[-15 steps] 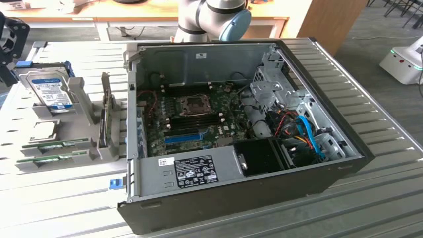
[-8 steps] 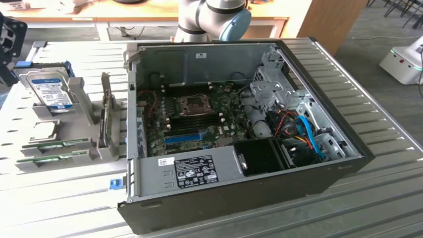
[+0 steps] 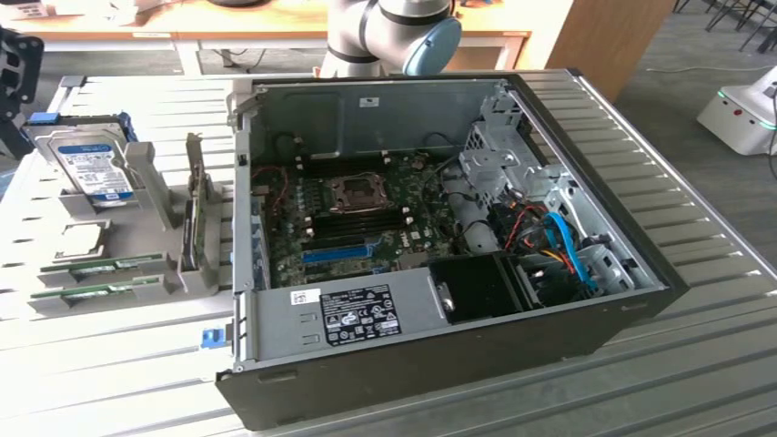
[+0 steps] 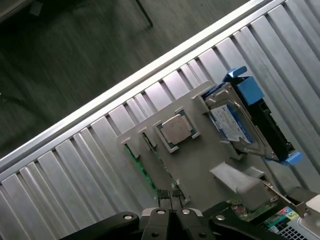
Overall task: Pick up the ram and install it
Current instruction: 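Pick up the ram and move it above insertion slot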
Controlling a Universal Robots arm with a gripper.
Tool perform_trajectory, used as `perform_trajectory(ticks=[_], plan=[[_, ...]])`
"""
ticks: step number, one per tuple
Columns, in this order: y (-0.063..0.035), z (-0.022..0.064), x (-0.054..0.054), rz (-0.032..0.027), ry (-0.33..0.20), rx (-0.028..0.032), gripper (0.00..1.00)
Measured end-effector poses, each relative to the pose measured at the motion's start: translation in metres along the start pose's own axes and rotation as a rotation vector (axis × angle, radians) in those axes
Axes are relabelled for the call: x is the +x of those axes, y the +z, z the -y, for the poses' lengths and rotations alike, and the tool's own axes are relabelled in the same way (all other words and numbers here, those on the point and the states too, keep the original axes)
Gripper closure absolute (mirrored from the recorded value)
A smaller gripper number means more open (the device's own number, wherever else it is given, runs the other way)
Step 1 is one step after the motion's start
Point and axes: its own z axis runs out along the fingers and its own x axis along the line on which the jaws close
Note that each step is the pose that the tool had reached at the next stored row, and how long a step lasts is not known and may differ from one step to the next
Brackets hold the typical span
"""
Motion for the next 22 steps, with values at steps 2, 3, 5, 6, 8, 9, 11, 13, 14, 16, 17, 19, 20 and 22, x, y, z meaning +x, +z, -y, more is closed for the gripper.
perform_trajectory(ticks=[2, 3, 5, 6, 8, 9, 11, 13, 14, 16, 17, 19, 20, 22], plan=[[0.0000, 0.0000, 0.0000, -0.0016, -0.036, 0.0004, 0.90], [0.0000, 0.0000, 0.0000, -0.0024, -0.054, 0.0006, 0.90], [0.0000, 0.0000, 0.0000, -0.0039, -0.091, 0.0010, 0.90], [0.0000, 0.0000, 0.0000, -0.0047, -0.109, 0.0011, 0.90], [0.0001, 0.0000, 0.0000, -0.0061, -0.143, 0.0015, 0.90], [0.0001, 0.0000, 0.0000, -0.0068, -0.159, 0.0016, 0.90], [0.0001, 0.0000, 0.0000, -0.0081, -0.189, 0.0020, 0.90], [0.0001, 0.0000, 0.0000, -0.0094, -0.219, 0.0023, 0.90], [0.0001, 0.0000, 0.0000, -0.0100, -0.234, 0.0025, 0.90], [0.0002, 0.0000, 0.0000, -0.0113, -0.265, 0.0027, 0.90], [0.0002, 0.0000, 0.0000, -0.0118, -0.277, 0.0029, 0.90], [0.0002, 0.0000, 0.0000, -0.0121, -0.282, 0.0029, 0.90], [0.0002, 0.0000, 0.0000, -0.0121, -0.282, 0.0029, 0.90], [0.0002, 0.0000, 0.0000, -0.0121, -0.283, 0.0030, 0.90]])
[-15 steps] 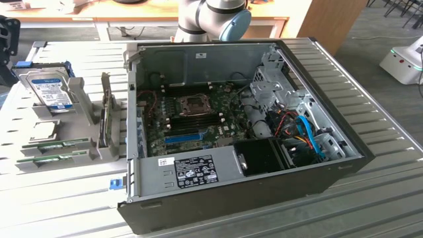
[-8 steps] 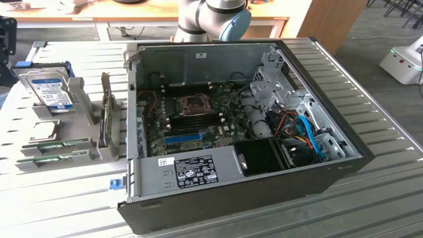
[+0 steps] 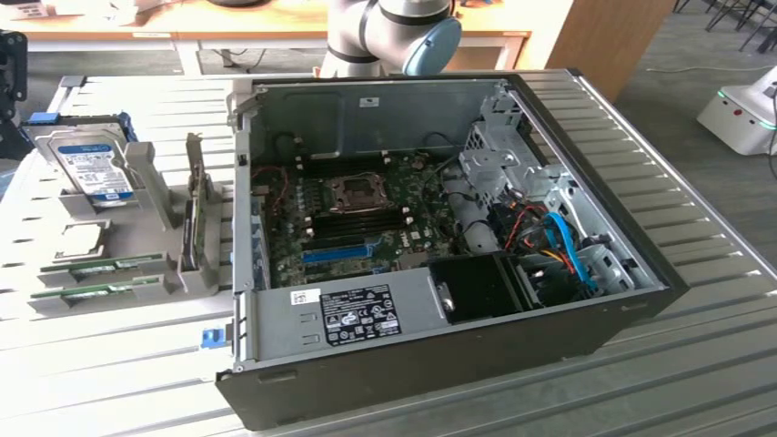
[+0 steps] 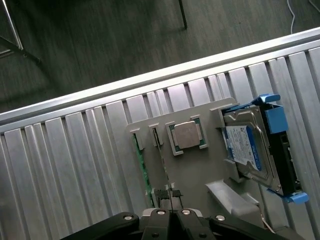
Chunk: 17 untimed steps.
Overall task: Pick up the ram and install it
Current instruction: 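Pick up the ram and move it above insertion slot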
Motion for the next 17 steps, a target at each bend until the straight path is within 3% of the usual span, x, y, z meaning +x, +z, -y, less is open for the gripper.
perform_trajectory(ticks=[17], plan=[[0.0000, 0.0000, 0.0000, -0.0023, -0.060, 0.0015, 0.90]])
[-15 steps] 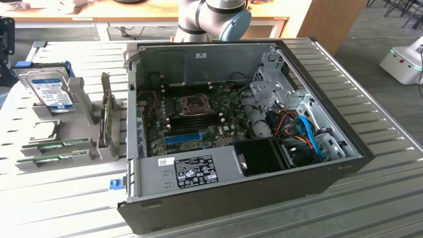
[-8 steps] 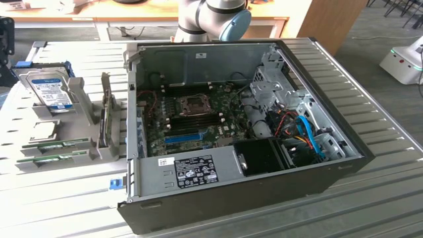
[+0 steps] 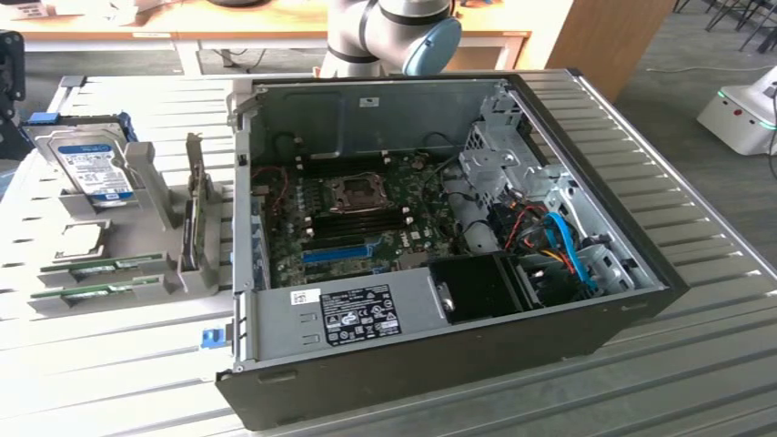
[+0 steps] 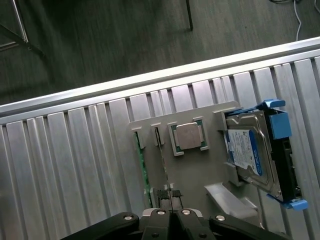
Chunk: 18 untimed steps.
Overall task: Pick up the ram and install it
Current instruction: 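Pick up the ram and move it above insertion slot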
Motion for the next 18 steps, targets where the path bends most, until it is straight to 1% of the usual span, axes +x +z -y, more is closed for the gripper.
perform_trajectory(ticks=[6, 18], plan=[[0.0000, 0.0000, 0.0000, -0.0014, -0.040, 0.0017, 0.90], [0.0000, 0.0000, 0.0000, -0.0059, -0.151, 0.0030, 0.90]])
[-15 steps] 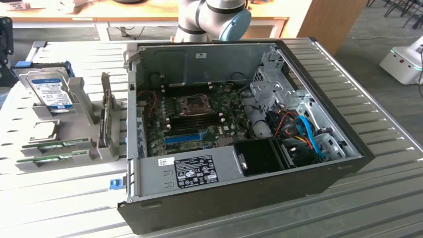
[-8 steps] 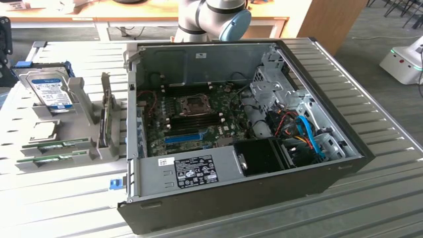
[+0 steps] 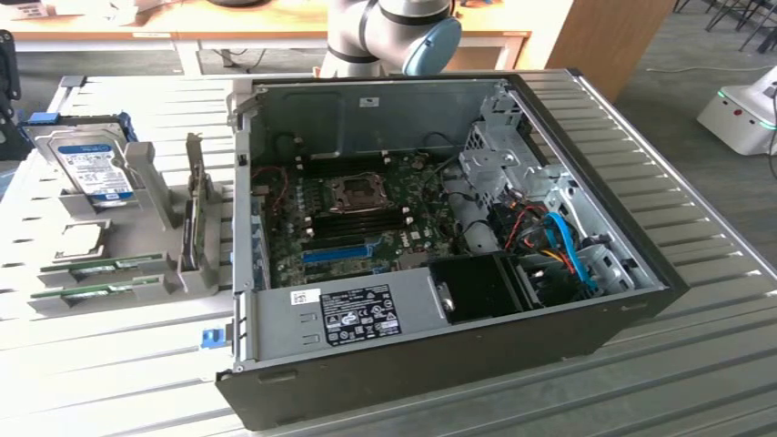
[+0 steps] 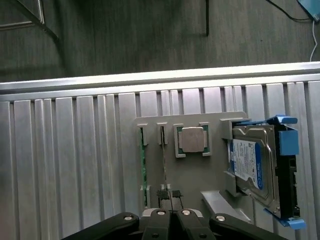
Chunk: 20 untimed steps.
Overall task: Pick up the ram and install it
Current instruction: 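Pick up the ram and move it above insertion slot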
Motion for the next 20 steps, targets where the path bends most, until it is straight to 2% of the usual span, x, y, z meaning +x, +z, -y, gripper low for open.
perform_trajectory(ticks=[6, 10, 20], plan=[[0.0001, 0.0000, 0.0000, -0.0016, -0.042, 0.0008, 0.90], [0.0001, 0.0000, 0.0000, -0.0015, -0.047, 0.0048, 0.90], [0.0001, -0.0001, 0.0000, -0.0015, -0.047, 0.0052, 0.90]])
